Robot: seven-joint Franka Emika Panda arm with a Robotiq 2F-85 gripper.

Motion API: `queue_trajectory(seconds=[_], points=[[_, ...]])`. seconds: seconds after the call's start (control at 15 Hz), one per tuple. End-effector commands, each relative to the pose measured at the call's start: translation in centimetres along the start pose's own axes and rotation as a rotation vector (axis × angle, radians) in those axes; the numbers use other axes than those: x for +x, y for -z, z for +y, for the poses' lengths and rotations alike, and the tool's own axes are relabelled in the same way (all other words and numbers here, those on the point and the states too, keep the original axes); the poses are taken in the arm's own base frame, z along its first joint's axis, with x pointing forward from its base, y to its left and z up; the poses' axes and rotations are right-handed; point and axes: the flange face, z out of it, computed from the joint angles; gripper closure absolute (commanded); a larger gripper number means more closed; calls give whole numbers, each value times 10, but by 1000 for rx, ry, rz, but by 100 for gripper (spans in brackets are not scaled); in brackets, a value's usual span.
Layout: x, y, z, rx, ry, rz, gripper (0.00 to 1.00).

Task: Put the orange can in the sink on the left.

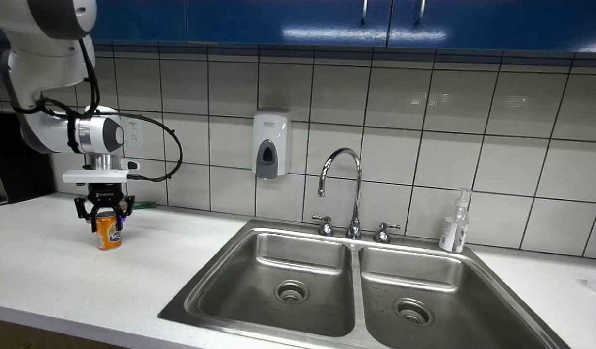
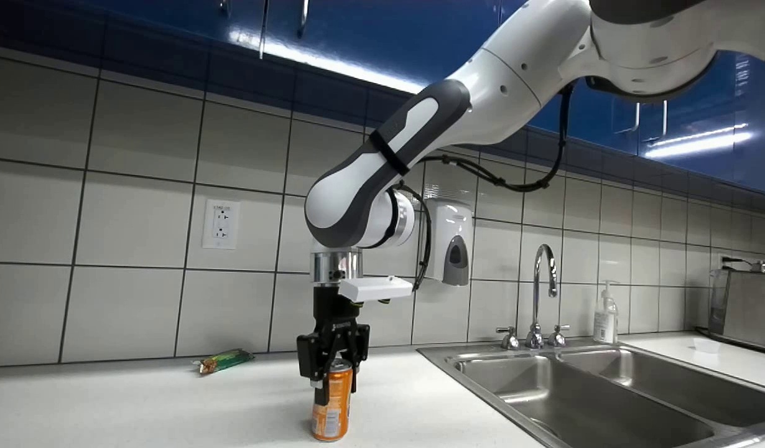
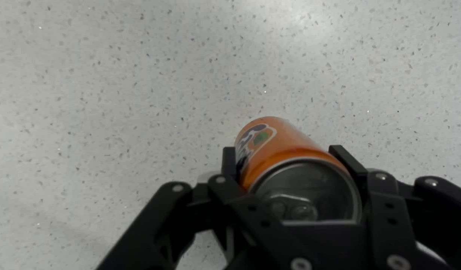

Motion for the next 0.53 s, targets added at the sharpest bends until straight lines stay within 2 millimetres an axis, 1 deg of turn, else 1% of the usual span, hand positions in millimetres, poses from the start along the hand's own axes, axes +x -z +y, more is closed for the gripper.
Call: queue_trajectory(seconds=[0.0,0.13,0.47], points=[[6,6,2,-8,9,-17,62],[5,10,2,-13,9,-14,62],[-2,27,-3,-31,11,21,62]])
